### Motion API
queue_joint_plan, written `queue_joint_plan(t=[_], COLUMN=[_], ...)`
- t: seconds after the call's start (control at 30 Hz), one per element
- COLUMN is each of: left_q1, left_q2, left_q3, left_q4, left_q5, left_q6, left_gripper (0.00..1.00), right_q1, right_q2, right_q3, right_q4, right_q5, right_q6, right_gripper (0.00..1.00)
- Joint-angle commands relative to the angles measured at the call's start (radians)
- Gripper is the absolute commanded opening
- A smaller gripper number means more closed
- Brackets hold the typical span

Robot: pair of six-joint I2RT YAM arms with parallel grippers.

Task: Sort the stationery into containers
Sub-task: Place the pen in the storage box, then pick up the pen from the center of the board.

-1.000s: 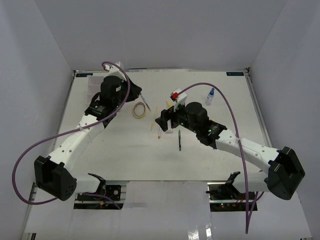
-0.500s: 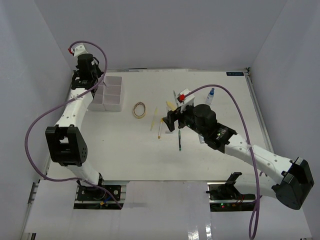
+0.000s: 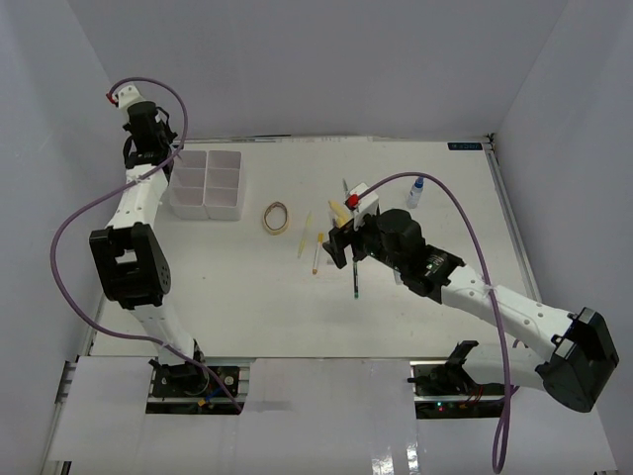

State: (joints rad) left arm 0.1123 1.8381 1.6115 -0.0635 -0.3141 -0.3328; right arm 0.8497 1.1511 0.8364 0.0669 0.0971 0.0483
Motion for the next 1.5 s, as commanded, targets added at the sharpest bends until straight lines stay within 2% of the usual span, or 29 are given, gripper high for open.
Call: queue_joint_plan(t=[0.0, 0.13, 0.27, 0.47, 0.53, 0.63, 0.77, 0.87, 0.97, 1.0, 1.1, 1.27, 1.47], left_q1=[0.012, 0.013, 0.016, 0.017, 0.016, 0.016, 0.013, -0.017, -0.094, -0.176, -0.319, -0.492, -0.615], left_q2=[0.009, 0.044, 0.096, 0.128, 0.115, 0.072, -0.002, -0.077, -0.146, -0.16, -0.172, -0.054, 0.154], left_q3=[0.021, -0.012, 0.007, 0.028, 0.025, 0.013, 0.019, 0.007, -0.016, -0.022, -0.022, 0.063, 0.223], left_q4=[0.063, 0.134, 0.133, 0.113, 0.105, 0.07, -0.057, -0.16, -0.251, -0.271, -0.361, -0.524, -0.671], left_q5=[0.015, 0.061, 0.099, 0.121, 0.13, 0.155, 0.214, 0.262, 0.285, 0.283, 0.265, 0.258, 0.165], left_q6=[0.002, -0.011, -0.028, -0.043, -0.046, -0.046, -0.046, -0.026, 0.014, 0.026, 0.064, 0.083, 0.074], left_gripper=[0.06, 0.13, 0.21, 0.47, 0.62, 0.72, 0.81, 0.85, 0.86, 0.86, 0.86, 0.86, 0.79], right_q1=[-0.006, -0.006, -0.008, -0.006, -0.006, -0.008, -0.006, -0.006, -0.006, -0.006, -0.008, -0.006, -0.008], right_q2=[0.01, 0.018, 0.013, -0.016, -0.031, -0.053, -0.088, -0.12, -0.152, -0.169, -0.198, -0.238, -0.274], right_q3=[-0.005, -0.003, -0.003, -0.017, -0.025, -0.034, -0.045, -0.059, -0.077, -0.083, -0.102, -0.137, -0.181], right_q4=[0.008, -0.003, -0.018, -0.041, -0.052, -0.065, -0.097, -0.119, -0.144, -0.151, -0.183, -0.233, -0.246], right_q5=[-0.022, -0.027, -0.03, -0.027, -0.023, -0.025, -0.014, 0.004, 0.03, 0.042, 0.07, 0.096, 0.104], right_q6=[-0.008, -0.001, 0.004, 0.019, 0.028, 0.05, 0.082, 0.105, 0.124, 0.131, 0.159, 0.197, 0.228], right_gripper=[0.9, 0.9, 0.9, 0.9, 0.9, 0.9, 0.9, 0.9, 0.9, 0.9, 0.9, 0.9, 0.9])
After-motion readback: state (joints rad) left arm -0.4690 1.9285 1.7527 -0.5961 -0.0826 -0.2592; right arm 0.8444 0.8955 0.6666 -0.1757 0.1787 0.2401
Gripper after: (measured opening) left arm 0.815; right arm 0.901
